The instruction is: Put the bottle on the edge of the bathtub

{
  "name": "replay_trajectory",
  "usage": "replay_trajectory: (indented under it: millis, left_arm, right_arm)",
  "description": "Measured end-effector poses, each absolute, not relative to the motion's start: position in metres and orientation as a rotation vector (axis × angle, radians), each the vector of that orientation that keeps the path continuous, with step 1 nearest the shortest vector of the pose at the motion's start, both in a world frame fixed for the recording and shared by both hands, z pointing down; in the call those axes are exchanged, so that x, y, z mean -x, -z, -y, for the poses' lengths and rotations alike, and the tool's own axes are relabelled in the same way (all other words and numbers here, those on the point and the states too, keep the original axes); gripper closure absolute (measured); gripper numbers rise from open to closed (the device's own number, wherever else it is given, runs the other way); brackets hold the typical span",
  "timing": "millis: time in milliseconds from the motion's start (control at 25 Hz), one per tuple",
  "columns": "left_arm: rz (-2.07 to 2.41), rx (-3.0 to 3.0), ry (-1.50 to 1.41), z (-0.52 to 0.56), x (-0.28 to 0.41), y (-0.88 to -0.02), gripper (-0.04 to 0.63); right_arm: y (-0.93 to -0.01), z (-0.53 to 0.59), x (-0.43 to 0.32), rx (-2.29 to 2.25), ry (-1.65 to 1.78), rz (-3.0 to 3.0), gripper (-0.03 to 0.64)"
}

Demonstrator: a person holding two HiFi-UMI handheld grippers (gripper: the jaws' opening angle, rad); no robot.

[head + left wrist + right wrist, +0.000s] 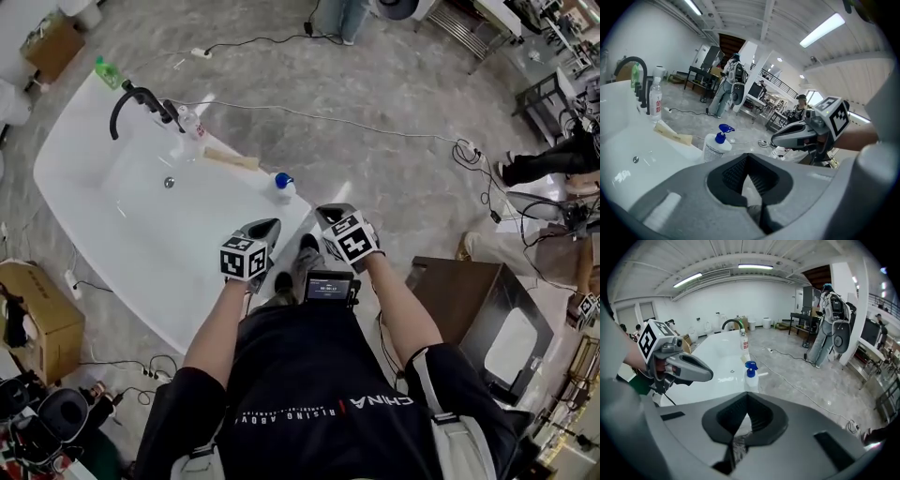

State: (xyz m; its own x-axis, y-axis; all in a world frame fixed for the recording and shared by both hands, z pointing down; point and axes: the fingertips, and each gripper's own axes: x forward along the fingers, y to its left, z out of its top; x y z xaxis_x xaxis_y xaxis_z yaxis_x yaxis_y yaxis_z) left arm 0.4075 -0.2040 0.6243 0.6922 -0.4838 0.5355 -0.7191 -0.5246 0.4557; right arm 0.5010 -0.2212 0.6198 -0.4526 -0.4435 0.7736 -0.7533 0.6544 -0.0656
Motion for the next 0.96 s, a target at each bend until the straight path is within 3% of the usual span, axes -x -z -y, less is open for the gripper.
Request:
replay_trajectory:
  millis: [960]
  left_arm:
    - [0.857, -2.298, -0.427, 0.188, -0.419, -0.602, 0.588]
  right_arm:
    - [-0.595, 0.197, -0.508, -0.987, -0.573, 2.133, 0.609]
